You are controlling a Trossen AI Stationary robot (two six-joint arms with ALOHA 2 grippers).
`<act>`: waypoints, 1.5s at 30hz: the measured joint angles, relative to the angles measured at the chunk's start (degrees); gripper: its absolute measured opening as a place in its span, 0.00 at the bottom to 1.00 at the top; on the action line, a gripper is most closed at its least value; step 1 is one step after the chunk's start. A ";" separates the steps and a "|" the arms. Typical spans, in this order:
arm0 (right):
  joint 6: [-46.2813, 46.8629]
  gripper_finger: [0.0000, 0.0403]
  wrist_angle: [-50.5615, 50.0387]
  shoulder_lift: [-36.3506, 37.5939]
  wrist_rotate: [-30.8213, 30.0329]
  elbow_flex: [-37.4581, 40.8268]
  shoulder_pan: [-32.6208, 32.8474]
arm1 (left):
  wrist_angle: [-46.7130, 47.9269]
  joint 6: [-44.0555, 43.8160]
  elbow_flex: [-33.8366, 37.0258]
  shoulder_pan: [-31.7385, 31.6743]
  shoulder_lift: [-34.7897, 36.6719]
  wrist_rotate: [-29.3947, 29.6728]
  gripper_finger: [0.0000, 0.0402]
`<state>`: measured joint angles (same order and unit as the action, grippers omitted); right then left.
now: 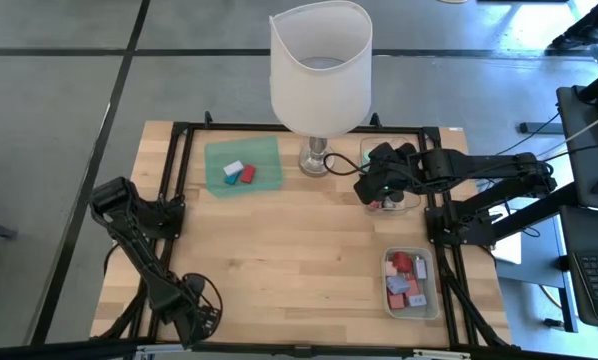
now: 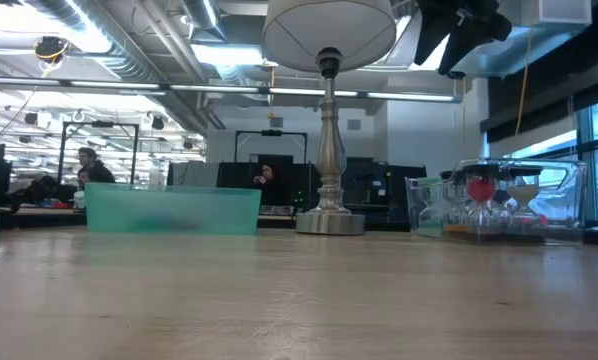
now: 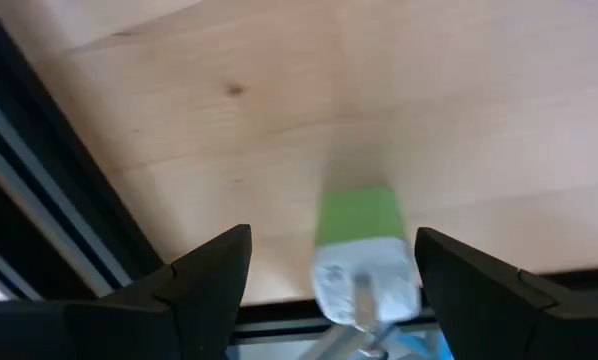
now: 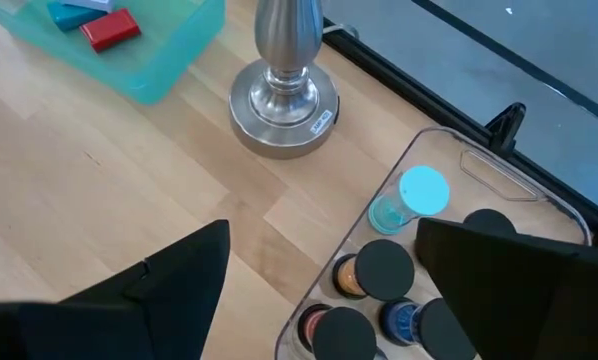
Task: Pick & Place Office items
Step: Put the green charger adapter into the gray bin
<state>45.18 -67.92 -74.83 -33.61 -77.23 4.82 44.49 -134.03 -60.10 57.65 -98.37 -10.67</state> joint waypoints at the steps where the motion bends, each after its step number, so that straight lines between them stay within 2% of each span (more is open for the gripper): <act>1: -0.06 0.80 0.00 0.00 -0.02 0.00 0.00 | -0.29 -0.15 0.49 0.00 0.00 -0.56 0.69; 19: -2.34 0.80 0.00 0.00 -0.46 0.00 -2.18 | -5.92 -1.28 1.07 -0.04 -0.43 -0.88 0.69; 25: -3.33 0.81 0.00 0.00 -0.48 0.00 -2.54 | -10.02 -1.20 1.14 0.00 -4.17 -0.91 0.59; 32: -3.92 0.81 0.01 0.00 -0.48 0.02 -2.54 | -12.48 -1.36 1.03 0.00 -5.29 0.69 0.37; 36: -3.92 0.81 0.25 0.00 -0.23 0.02 -2.54 | -12.59 0.03 1.06 -0.27 -4.77 2.12 0.37; 40: -3.65 0.81 0.83 0.00 0.54 0.02 -2.50 | -12.72 4.28 1.14 -1.31 -2.62 10.86 0.37; 45: -4.14 0.81 3.60 0.00 7.38 0.02 -2.23 | -12.68 12.44 1.14 -4.08 0.90 28.31 0.37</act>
<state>41.04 -64.32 -74.83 -26.22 -77.21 2.59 31.80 -121.59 -58.96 53.57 -97.47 17.65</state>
